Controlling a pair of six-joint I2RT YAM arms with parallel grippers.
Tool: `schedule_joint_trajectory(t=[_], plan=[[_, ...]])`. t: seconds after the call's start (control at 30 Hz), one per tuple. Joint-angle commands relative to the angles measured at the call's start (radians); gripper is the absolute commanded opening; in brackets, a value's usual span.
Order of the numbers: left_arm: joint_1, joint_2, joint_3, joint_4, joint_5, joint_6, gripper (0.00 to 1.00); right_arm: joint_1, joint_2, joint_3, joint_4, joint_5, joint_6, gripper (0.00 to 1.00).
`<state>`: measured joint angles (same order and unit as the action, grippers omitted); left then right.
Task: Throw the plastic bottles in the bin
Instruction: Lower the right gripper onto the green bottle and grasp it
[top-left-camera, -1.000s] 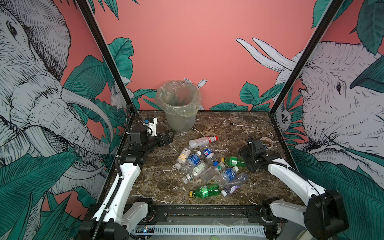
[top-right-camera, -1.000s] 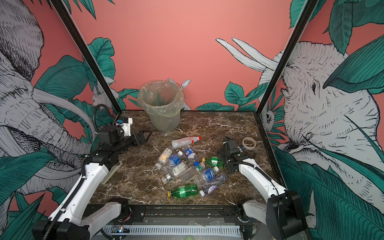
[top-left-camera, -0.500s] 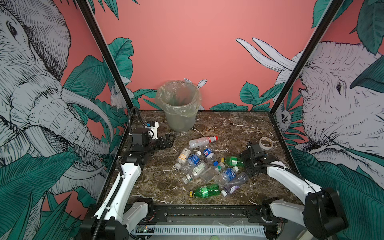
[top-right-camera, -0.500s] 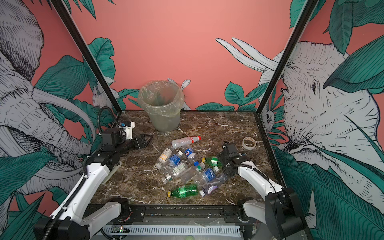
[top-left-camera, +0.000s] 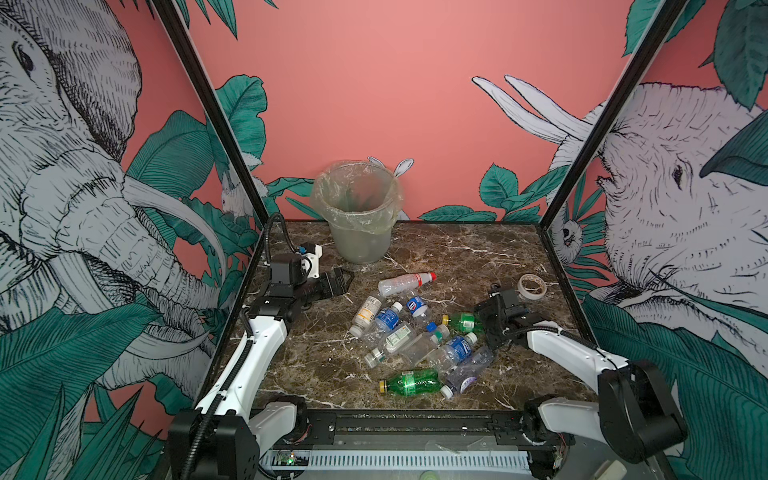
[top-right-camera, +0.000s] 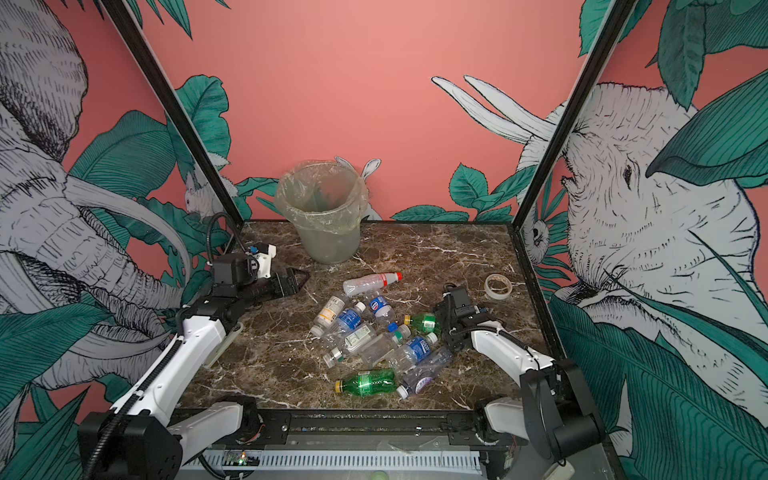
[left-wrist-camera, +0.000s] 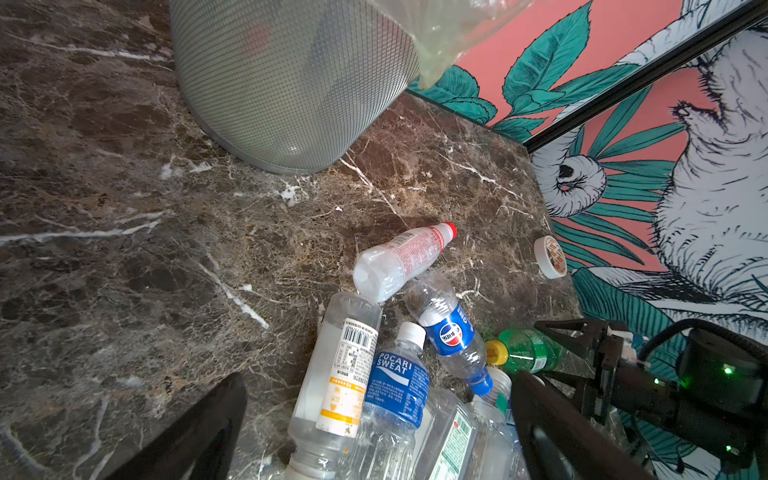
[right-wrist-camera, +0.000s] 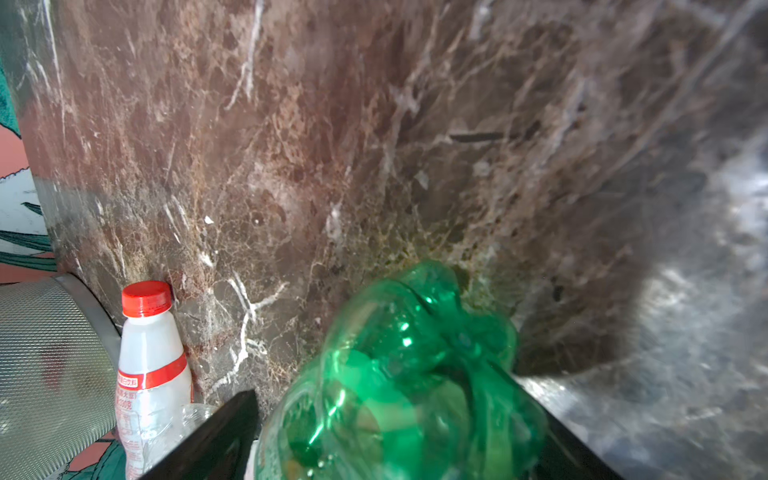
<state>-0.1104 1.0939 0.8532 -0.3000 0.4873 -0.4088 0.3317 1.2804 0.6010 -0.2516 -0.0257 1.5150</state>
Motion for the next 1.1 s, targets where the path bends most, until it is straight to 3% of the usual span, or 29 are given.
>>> schedule_joint_trajectory(t=[0.0,0.17,0.53,1.07], plan=[[-0.001,-0.011,-0.012,0.011,0.006,-0.006,1.0,-0.006,0.035,0.011,0.039,0.015,0.07,0.88],[-0.001,-0.022,-0.033,0.01,-0.006,-0.013,0.99,-0.015,0.087,0.009,0.096,-0.027,0.059,0.81],[-0.002,-0.035,-0.058,-0.016,-0.047,-0.002,0.99,-0.035,0.064,-0.008,0.138,-0.003,0.048,0.64],[-0.001,-0.023,-0.073,-0.025,-0.079,-0.031,0.99,-0.06,0.037,-0.038,0.249,-0.039,0.019,0.63]])
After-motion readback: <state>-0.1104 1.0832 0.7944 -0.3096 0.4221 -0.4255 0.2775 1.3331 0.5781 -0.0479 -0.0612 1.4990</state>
